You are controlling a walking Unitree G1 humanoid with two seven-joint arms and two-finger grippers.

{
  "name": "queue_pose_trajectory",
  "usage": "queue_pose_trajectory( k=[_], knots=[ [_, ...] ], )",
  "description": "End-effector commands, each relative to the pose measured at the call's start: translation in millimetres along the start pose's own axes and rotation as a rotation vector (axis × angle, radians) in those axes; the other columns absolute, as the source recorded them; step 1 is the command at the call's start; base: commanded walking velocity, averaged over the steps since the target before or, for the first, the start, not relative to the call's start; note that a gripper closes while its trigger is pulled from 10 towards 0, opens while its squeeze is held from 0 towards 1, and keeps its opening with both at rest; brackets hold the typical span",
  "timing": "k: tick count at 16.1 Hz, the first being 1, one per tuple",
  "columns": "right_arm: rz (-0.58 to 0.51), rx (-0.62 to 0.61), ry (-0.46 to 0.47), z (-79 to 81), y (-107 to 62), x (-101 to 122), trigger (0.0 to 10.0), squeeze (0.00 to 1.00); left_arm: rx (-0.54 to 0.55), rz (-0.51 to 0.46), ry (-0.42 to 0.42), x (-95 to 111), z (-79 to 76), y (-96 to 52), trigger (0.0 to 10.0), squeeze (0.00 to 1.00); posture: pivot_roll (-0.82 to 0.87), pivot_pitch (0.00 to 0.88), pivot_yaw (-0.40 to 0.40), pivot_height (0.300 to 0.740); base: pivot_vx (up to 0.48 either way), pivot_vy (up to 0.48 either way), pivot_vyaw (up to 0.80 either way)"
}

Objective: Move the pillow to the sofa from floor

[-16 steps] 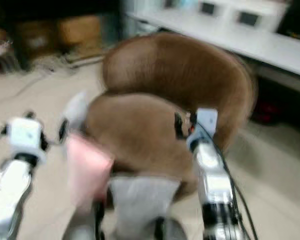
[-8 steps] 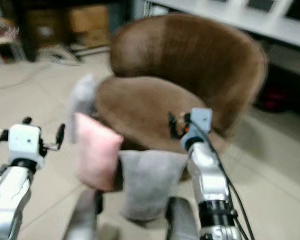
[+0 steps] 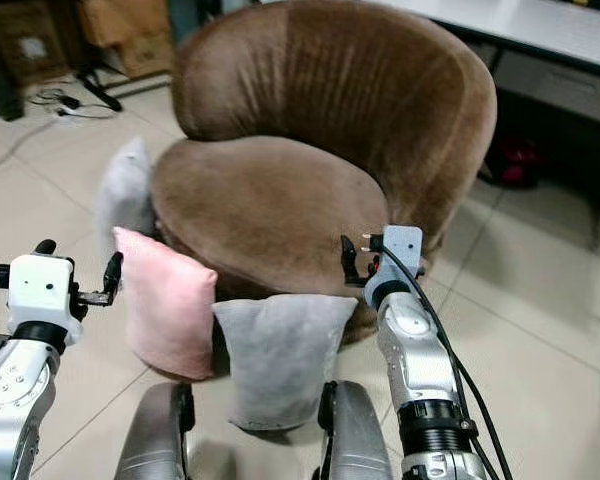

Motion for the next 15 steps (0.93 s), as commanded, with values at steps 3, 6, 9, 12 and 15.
queue_pose_trajectory(
  k=[3, 6, 9, 12, 15],
  knots=[
    [-0.024, -0.018, 0.011, -5.5, -1.5, 0.8, 10.0, 0.0, -0.024, -0.015, -0.001, 2.6, -3.5, 1.5, 10.0, 0.0, 0.03, 0.0, -0.049, 0.565, 0.27, 0.0, -0.17],
    [-0.018, 0.009, -0.05, -1.0, 0.4, 2.5, 10.0, 0.0, -0.032, -0.019, -0.002, 3.0, -4.8, 2.5, 10.0, 0.0, 0.03, 0.0, -0.053, 0.565, 0.27, 0.0, 0.16],
    [-0.027, -0.005, -0.023, -1.4, 0.5, 2.9, 10.0, 0.0, -0.036, -0.021, -0.004, 3.0, -6.3, 2.6, 10.0, 0.0, 0.04, 0.0, -0.062, 0.565, 0.27, 0.0, 0.53],
    [-0.019, -0.019, -0.04, -5.0, 0.5, 1.7, 10.0, 0.0, -0.031, -0.016, 0.013, 1.0, -7.7, 1.5, 10.0, 0.0, 0.04, 0.0, -0.067, 0.565, 0.0, 0.0, 0.0],
    [-0.004, -0.034, -0.037, -9.0, 0.5, -0.8, 10.0, 0.0, -0.037, -0.015, 0.019, -0.2, -7.7, 1.0, 10.0, 0.0, 0.04, 0.0, -0.065, 0.565, 0.0, 0.0, 0.0]
  ],
)
Point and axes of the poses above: a point about 5 cm out from each wrist's last joint towards the gripper, its own y axis pointing out of the wrist towards the gripper, its own x axis along the axis of the wrist's last joint, z = x × y, the point moved 2 cm from there along y, pointing out of the wrist towards the gripper, and after that the axes turned 1 degree about -y, right-handed, at the moved point
